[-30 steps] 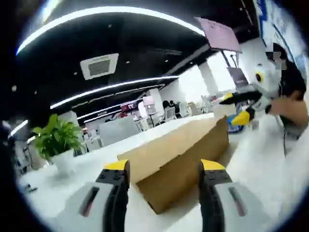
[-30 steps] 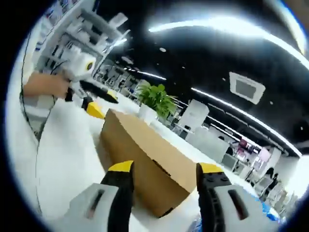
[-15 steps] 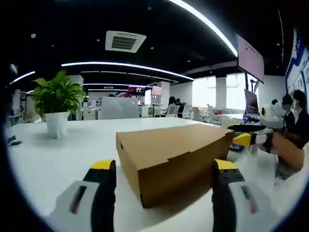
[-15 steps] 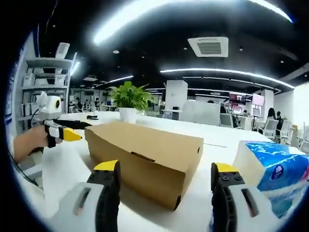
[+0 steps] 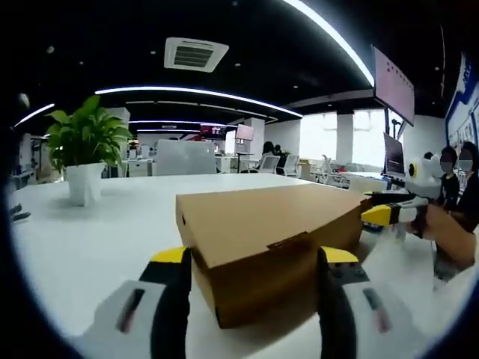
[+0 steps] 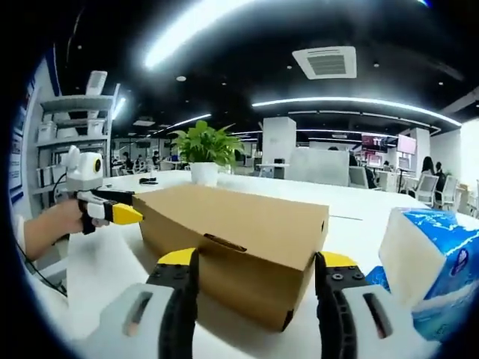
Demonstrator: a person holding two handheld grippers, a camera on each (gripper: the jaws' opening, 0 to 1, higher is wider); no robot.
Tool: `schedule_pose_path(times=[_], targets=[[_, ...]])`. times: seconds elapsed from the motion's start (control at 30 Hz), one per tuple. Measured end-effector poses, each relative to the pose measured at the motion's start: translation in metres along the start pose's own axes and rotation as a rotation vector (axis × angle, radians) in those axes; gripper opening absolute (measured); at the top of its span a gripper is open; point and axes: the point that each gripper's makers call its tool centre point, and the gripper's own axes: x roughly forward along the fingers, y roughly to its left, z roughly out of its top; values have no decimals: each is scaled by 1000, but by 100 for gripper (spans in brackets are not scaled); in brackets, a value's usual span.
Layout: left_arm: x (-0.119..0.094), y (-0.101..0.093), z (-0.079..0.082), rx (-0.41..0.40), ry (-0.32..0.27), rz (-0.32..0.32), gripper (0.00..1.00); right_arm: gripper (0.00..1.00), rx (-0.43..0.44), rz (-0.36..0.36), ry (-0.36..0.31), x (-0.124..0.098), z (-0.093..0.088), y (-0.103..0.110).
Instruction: Operate the shoe box by opening the lid, removing the specified soft item, and placing it in the target area until the item is outside and the box remains undamaged.
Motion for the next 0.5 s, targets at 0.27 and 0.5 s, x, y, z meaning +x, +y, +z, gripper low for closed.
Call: schedule_pose_path(times=[0.27, 0.5], targets=[[2, 1, 1, 12, 7, 13, 68, 63, 0, -9, -8, 0, 0, 2], [-1, 4, 2, 6, -4, 17, 69, 62, 0, -12, 5, -3, -1, 3]])
